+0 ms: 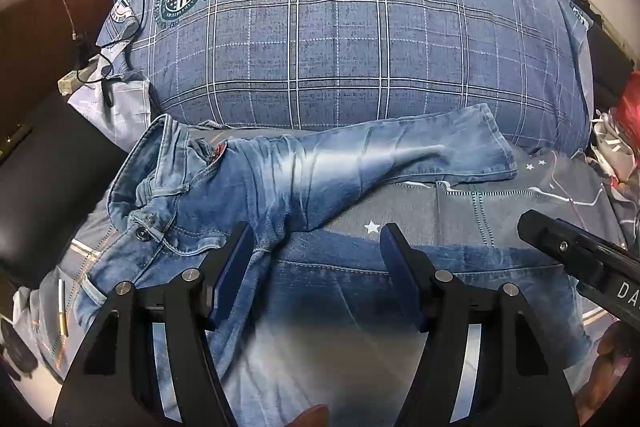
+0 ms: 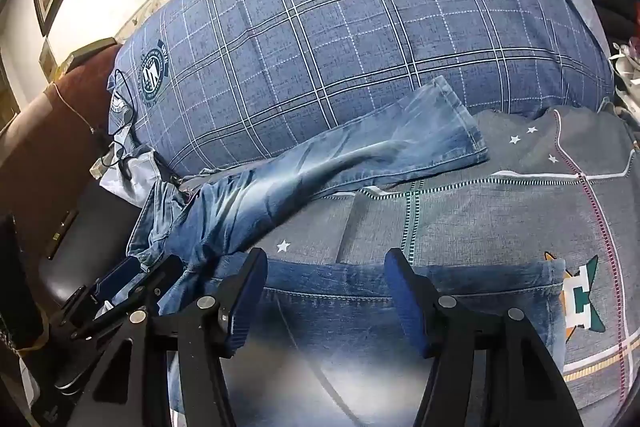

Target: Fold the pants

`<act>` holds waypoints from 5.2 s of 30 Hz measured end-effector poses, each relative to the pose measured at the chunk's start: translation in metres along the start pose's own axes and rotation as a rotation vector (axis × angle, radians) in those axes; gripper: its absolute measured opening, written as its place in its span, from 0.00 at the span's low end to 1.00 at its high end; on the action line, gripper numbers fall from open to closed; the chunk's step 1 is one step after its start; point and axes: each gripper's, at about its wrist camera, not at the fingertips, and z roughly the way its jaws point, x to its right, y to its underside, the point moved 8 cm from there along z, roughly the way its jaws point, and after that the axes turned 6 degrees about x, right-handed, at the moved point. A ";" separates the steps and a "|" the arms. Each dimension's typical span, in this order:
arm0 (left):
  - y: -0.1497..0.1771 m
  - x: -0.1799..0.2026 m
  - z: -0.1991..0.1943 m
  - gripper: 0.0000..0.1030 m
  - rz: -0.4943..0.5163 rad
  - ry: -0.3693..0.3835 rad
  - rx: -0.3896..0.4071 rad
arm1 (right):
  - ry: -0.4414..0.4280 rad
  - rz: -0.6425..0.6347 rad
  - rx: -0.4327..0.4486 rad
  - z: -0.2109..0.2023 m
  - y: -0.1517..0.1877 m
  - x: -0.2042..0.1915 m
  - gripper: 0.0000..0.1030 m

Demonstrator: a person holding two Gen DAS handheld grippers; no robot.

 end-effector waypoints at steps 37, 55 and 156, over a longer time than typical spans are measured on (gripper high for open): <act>0.009 -0.017 0.024 0.63 -0.201 0.101 -0.230 | 0.079 0.127 -0.176 0.123 -0.108 0.107 0.57; 0.011 -0.007 0.026 0.63 -0.224 0.214 -0.295 | 0.101 0.020 -0.145 0.153 -0.196 0.060 0.02; 0.133 0.044 -0.031 0.02 -0.389 0.477 -0.441 | 0.067 0.545 -0.224 0.001 0.049 0.202 0.10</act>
